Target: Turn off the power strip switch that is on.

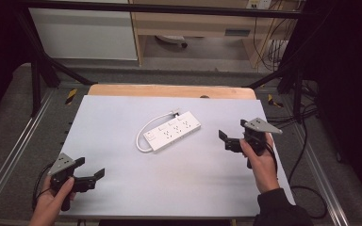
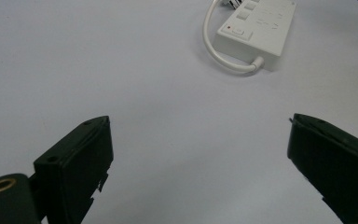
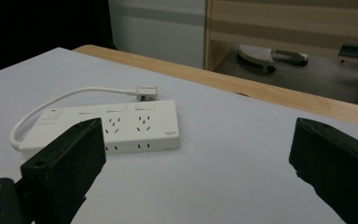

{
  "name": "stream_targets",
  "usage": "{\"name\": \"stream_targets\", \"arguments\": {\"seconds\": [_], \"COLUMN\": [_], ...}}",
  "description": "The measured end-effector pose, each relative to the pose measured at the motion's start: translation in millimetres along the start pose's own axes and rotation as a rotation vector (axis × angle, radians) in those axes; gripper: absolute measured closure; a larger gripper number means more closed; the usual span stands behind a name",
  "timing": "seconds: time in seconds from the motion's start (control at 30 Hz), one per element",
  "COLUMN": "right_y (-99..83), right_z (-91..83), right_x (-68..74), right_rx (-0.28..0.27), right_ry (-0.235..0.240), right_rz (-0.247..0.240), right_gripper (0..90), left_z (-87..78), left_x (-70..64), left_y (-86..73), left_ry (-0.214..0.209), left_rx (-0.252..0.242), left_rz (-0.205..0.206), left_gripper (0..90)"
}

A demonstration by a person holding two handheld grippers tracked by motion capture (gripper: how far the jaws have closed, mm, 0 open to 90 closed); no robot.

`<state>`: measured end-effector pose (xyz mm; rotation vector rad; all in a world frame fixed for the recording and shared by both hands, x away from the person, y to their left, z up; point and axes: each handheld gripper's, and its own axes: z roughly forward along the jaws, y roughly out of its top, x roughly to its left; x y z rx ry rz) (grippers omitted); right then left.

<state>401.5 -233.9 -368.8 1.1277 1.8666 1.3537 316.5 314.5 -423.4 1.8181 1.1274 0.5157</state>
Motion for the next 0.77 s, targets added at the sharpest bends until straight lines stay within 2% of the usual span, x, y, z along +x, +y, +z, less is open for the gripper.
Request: {"name": "stream_targets", "arguments": {"seconds": [0.13,0.27,0.47,0.67,0.77], "right_y": [-17.2,-35.5,-57.9,-72.7,-79.9], "right_z": [-11.2,-17.4,-18.1,-8.5,2.8], "right_x": [-3.1,-5.5,-5.3,-0.9,0.3], "right_rx": [-0.01,-0.019,0.009,0.094,0.207], "right_ry": [-0.008,-0.02,-0.02,-0.013,-0.059], "right_rz": [-0.001,0.017,0.031,0.034,0.017], "right_gripper": [3.6,3.7,3.8,3.7,4.6], "left_z": [-0.5,-1.7,-2.0,-2.8,-2.2], "left_x": [0.0,0.4,0.1,0.3,0.6], "left_y": [-0.2,-0.4,-0.4,0.1,0.2], "left_ry": [0.0,0.003,0.002,0.0,0.0], "left_rx": [-0.002,-0.006,-0.01,-0.01,-0.012], "left_rz": [-0.002,-0.009,-0.01,-0.008,-0.009], "left_gripper": [6.9,7.0,7.0,6.9,6.9]}}
